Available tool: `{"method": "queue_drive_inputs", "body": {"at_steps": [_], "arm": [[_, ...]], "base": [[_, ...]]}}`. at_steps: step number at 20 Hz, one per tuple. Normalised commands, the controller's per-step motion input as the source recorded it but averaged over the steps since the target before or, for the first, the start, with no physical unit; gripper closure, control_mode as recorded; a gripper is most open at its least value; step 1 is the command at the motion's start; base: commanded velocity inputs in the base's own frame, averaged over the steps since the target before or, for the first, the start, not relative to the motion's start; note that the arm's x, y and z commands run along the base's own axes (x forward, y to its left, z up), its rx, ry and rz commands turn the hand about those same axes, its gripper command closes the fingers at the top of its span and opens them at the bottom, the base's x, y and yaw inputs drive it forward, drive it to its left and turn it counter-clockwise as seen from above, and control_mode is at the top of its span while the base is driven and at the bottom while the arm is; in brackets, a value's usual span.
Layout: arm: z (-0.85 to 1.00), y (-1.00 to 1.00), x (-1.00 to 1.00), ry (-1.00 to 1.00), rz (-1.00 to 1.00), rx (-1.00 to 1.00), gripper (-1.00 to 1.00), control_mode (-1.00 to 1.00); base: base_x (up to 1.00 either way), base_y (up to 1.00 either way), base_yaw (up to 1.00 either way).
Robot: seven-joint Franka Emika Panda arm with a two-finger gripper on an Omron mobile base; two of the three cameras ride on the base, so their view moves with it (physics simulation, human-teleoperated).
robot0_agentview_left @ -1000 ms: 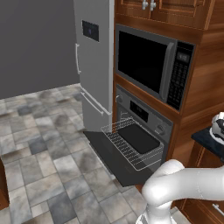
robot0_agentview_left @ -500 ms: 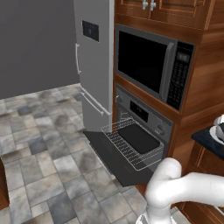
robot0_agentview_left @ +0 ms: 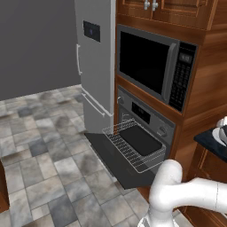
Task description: Take the baked cake out of the oven and place it on the plate for cooling. Then close the oven door.
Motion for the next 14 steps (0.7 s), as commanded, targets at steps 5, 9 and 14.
{"method": "queue_drive_inputs", "body": {"at_steps": [5, 9, 14], "arm": [[-0.34, -0.06, 0.11, -0.03, 0.0, 0.0, 1.0, -1.0], [-0.48, 0.0, 0.0, -0.04, 0.0, 0.0, -1.0, -1.0], [-0.57, 0.0, 0.0, 0.0, 0.0, 0.0, -1.0, -1.0]], "base": [[0.0, 0.0, 0.0], [0.0, 0.0, 0.0], [0.0, 0.0, 0.0]]}}
